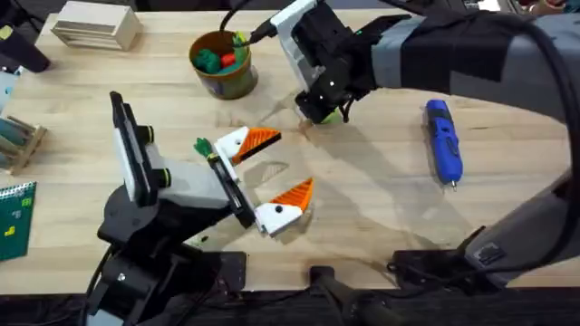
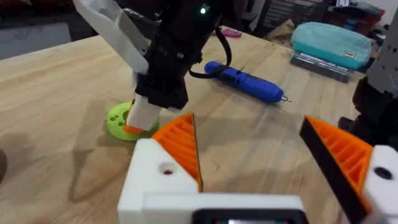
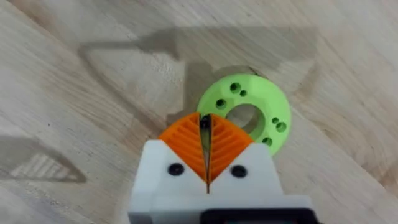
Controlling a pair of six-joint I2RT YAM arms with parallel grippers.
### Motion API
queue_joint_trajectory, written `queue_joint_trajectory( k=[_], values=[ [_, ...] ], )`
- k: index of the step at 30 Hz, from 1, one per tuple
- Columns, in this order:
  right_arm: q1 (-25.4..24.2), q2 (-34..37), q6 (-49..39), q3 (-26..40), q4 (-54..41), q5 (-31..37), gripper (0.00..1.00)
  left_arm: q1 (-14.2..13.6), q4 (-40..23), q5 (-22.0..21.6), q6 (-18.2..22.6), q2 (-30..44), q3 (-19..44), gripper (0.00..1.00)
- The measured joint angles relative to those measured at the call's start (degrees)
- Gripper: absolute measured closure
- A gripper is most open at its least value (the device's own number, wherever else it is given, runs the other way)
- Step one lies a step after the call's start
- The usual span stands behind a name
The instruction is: Pick up the gripper from the table and insert it into the empty holder that is missing its gripper. Then pick up a screw, insert it into the mounting hole, and use the screwdriver to tighten it. Finally, clean up the table by picking up the vegetable and placing it into the bucket.
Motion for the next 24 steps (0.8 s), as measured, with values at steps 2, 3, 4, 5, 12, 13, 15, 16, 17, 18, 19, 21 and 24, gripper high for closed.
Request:
queue_joint_trajectory(
  k=[2, 3, 4, 5, 12, 13, 15, 16, 17, 18, 19, 21, 24],
  values=[
    [-0.01, 0.01, 0.00, 0.00, 0.02, 0.00, 0.989, 0.00, -0.01, 0.00, 0.01, 0.00, 0.00, 0.014],
    [-0.01, 0.01, 0.00, 0.00, 0.00, 0.00, 0.990, 0.00, -0.01, 0.02, 0.01, 0.00, 0.00, 0.014],
    [-0.01, 0.01, -0.01, 0.00, 0.00, 0.00, 0.990, 0.00, 0.00, 0.00, 0.00, 0.00, 0.00, 0.014],
    [-0.01, 0.01, -0.02, 0.00, 0.02, 0.00, 0.991, 0.00, -0.01, 0.00, -0.01, 0.00, 0.00, 0.014],
    [-0.01, 0.01, -0.02, 0.00, 0.06, 0.14, 0.993, 0.00, 0.01, 0.00, 0.01, 0.00, 0.00, 0.014],
    [-0.01, 0.01, -0.01, 0.01, 0.01, 0.20, 0.993, 0.00, 0.01, 0.01, 0.01, 0.00, 0.00, 0.014],
    [-0.01, -0.01, -0.02, 0.26, -0.61, 0.20, 0.993, 0.00, 0.01, 0.02, 0.01, 0.00, 0.00, 0.014],
    [-0.01, -0.10, -0.02, 0.50, -1.07, 0.21, 0.993, 0.00, 0.00, 0.00, 0.00, 0.00, 0.00, 0.014],
    [-0.01, -0.24, -0.02, 0.83, -1.73, 0.22, 0.993, 0.00, 0.00, 0.00, 0.00, 0.00, 0.00, 0.014],
    [-0.01, -0.49, -0.02, 1.22, -2.40, 0.22, 0.993, 0.00, 0.01, 0.00, 0.01, 0.00, 0.00, 0.014],
    [-0.01, -0.80, -0.02, 1.78, -3.21, 0.20, 0.993, 0.00, -0.01, 0.00, 0.01, 0.00, 0.00, 0.014],
    [-0.01, -1.44, -0.02, 3.50, -5.09, 0.24, 0.993, 0.00, 0.01, 0.00, 0.01, 0.00, 0.00, 0.013],
    [-0.01, -2.01, -0.02, 6.56, -8.15, 0.24, 0.993, 0.00, 0.01, 0.00, 0.01, 0.00, 0.00, 0.014]
  ],
)
